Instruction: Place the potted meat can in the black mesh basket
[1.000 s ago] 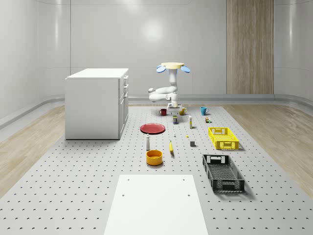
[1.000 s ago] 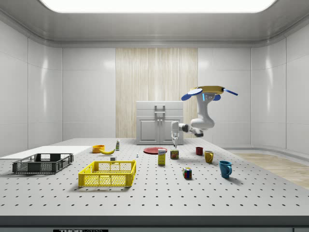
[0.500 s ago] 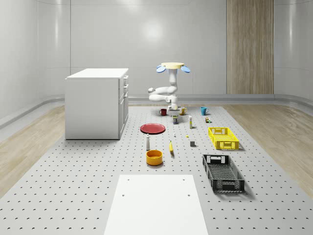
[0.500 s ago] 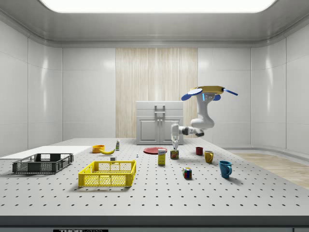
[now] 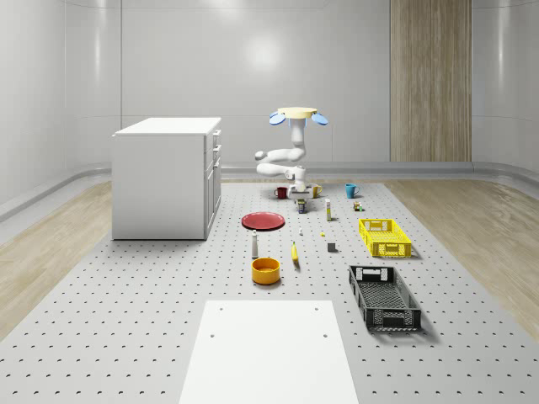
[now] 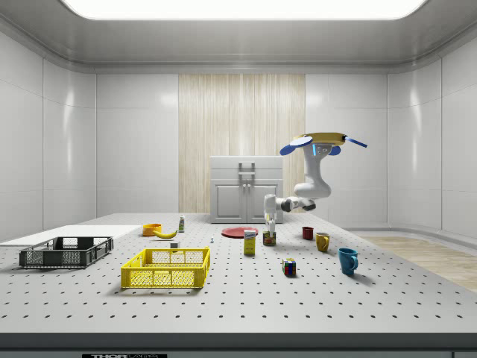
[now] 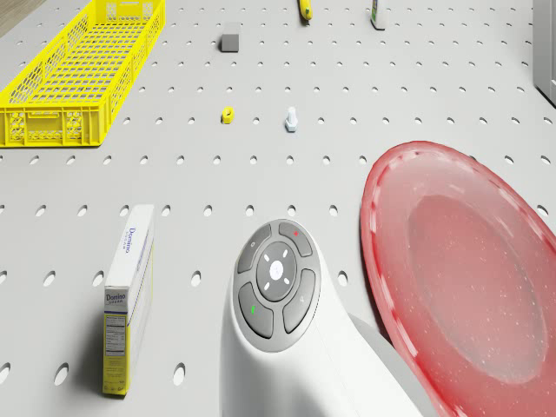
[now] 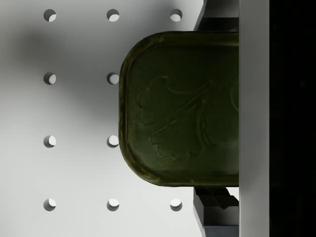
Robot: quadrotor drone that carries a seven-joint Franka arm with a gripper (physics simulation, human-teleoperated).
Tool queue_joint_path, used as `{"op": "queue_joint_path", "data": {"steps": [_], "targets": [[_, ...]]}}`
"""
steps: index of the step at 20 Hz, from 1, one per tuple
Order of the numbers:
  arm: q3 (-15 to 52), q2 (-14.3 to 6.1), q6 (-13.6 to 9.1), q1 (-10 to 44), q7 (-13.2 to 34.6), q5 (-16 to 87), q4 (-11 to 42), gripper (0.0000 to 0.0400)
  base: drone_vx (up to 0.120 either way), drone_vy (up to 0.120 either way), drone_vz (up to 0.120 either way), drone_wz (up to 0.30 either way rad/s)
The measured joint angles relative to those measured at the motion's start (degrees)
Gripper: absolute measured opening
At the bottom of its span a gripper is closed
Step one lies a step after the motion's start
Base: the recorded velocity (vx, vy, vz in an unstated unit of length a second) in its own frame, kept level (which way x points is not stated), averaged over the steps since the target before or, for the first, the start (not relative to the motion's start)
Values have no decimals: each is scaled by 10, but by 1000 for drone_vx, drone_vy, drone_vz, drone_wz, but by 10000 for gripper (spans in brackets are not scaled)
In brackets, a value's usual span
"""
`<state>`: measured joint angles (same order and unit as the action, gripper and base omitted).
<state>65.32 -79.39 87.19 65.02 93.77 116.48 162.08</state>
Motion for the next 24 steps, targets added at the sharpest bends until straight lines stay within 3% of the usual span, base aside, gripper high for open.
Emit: {"op": "queue_joint_path", "data": {"steps": [6, 14, 21, 24], "targets": [[-3, -3, 3, 2, 2, 4, -1, 298, 0, 0, 0, 0], [22, -4, -6, 1, 9, -20, 7, 286, 0, 0, 0, 0], [63, -6, -20, 2, 18, -60, 17, 286, 0, 0, 120, 0], [71, -8, -20, 3, 21, -68, 19, 286, 120, 107, 120, 0]]}}
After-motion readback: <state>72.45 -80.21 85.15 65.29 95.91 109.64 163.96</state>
